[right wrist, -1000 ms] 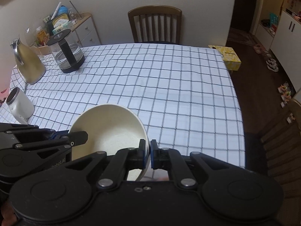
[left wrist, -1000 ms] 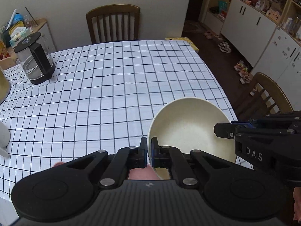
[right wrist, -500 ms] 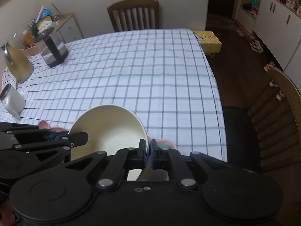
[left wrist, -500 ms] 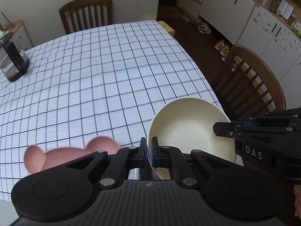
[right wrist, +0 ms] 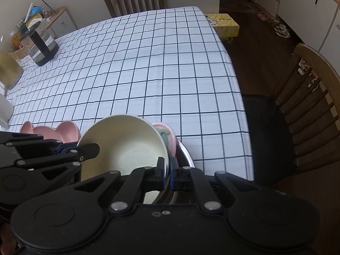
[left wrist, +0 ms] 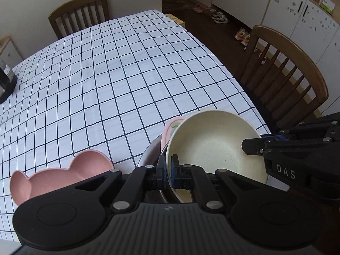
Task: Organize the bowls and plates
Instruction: 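Lower the cream bowl into the dark pan with both grippers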
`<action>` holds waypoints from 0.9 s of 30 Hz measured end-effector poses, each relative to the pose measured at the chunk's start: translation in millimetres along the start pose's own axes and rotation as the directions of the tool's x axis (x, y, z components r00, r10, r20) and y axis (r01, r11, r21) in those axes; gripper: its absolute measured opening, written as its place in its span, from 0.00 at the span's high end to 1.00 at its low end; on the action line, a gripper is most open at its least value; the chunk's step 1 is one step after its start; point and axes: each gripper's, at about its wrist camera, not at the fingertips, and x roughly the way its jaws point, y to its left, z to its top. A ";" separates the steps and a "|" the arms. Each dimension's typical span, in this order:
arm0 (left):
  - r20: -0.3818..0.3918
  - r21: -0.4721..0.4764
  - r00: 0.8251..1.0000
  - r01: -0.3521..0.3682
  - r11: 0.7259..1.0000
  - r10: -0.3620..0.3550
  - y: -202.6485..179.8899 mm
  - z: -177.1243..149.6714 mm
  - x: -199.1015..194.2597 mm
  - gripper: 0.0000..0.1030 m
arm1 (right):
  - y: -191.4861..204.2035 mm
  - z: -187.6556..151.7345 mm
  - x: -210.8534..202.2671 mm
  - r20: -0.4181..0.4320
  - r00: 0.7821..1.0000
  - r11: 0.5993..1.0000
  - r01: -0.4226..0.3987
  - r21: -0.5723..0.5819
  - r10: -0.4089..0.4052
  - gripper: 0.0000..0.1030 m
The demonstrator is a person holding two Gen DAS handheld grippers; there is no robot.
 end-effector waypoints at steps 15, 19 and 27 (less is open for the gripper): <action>-0.036 0.016 0.999 0.016 1.000 -0.015 1.8 -8.0 15.3 0.97 | 1.6 -8.8 12.9 -0.019 1.000 1.000 0.011 -0.016 -0.011 0.94; -0.039 0.013 0.999 0.021 1.000 -0.021 3.1 -7.2 16.7 0.97 | 2.3 -7.8 13.1 -0.019 1.000 1.000 0.006 -0.016 -0.007 0.90; -0.029 -0.013 0.998 0.058 0.998 -0.058 9.1 -6.8 11.0 0.93 | 1.2 -8.7 14.5 -0.025 1.000 1.000 -0.003 -0.009 0.003 0.81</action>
